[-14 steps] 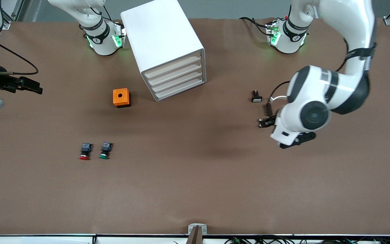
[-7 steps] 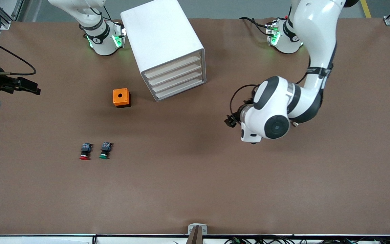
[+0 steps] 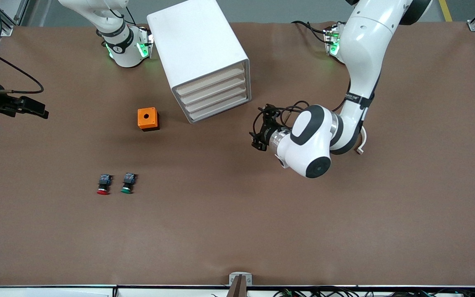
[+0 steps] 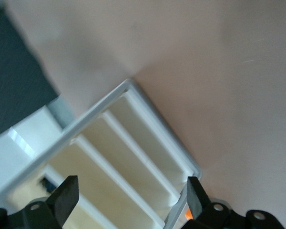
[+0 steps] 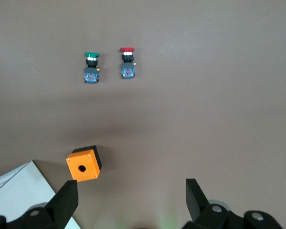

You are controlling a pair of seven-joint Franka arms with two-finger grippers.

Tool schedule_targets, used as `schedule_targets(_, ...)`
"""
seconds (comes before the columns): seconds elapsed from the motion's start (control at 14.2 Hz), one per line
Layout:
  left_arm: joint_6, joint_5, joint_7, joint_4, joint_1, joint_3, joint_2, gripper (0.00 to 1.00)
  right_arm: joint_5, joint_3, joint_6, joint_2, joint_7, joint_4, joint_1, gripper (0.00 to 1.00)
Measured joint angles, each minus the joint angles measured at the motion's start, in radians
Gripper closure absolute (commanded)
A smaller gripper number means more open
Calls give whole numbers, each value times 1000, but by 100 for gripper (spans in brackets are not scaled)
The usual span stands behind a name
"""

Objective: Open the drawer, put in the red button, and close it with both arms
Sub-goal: 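Reach the left gripper to the white cabinet's drawer handle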

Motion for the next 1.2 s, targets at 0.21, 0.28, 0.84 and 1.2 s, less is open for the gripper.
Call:
schedule_targets(0.21,-33,-113,-178,2,-2,-27,44,0,0,4,39,21,0,-1,2,0)
schedule_targets(0.28,-35,-142,-234,2,-2,-39,60,0,0,6,55,28,0,-4,2,0)
schedule_targets(0.84,-90,-280,-503,2,-5,-73,197,32,1,10,154,83,5,-24,8,0)
schedule_targets(1.2,-120,-285,-554,-1,-24,-110,216,42,3,12,222,155,127,-31,54,0)
